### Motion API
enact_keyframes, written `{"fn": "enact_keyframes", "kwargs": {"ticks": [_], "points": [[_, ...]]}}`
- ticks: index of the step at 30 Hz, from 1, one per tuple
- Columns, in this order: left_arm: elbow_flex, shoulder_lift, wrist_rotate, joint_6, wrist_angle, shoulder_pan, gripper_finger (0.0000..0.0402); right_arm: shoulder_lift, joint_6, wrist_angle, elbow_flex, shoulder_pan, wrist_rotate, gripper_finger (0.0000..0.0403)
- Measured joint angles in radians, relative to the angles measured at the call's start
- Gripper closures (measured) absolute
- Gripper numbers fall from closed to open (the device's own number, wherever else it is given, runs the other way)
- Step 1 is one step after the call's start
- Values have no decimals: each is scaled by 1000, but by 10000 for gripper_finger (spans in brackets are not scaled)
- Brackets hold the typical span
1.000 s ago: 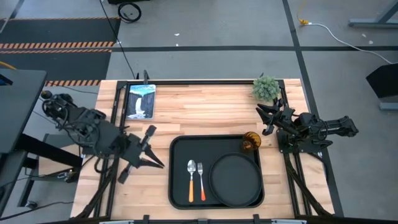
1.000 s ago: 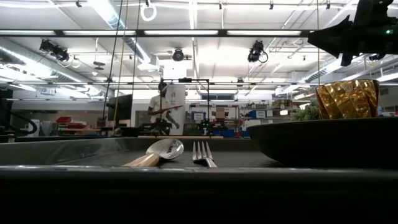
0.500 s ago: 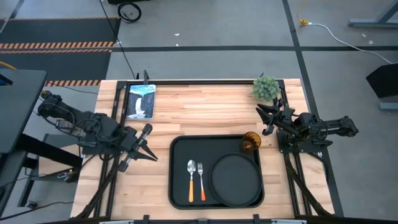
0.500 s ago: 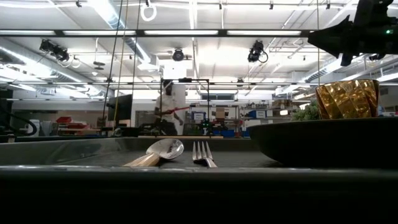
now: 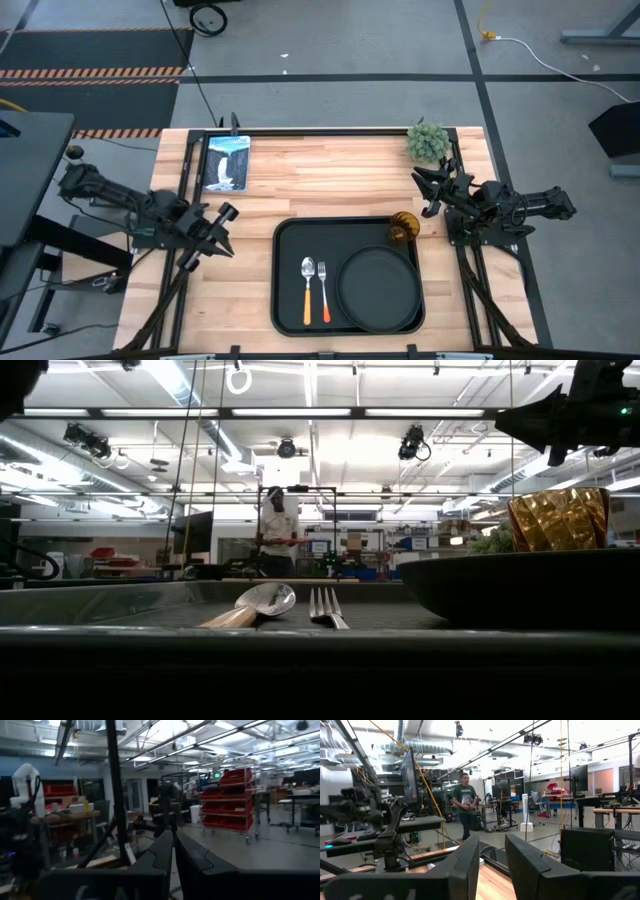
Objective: Pick and place plate/cup/fork/spoon on tray
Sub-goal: Return to Home Position
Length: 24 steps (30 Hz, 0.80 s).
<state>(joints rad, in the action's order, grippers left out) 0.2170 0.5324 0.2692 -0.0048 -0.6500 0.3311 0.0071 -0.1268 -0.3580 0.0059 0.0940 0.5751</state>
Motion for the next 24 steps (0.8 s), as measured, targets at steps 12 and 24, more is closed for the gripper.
{"fn": "enact_keyframes", "kwargs": {"ticks": [12, 24], "points": [[-161, -170, 1, -43, 36, -84, 369, 0, 0, 0, 0, 0, 0, 302], [-161, -345, -2, -63, 394, -87, 370, 0, 0, 0, 0, 0, 0, 302]]}}
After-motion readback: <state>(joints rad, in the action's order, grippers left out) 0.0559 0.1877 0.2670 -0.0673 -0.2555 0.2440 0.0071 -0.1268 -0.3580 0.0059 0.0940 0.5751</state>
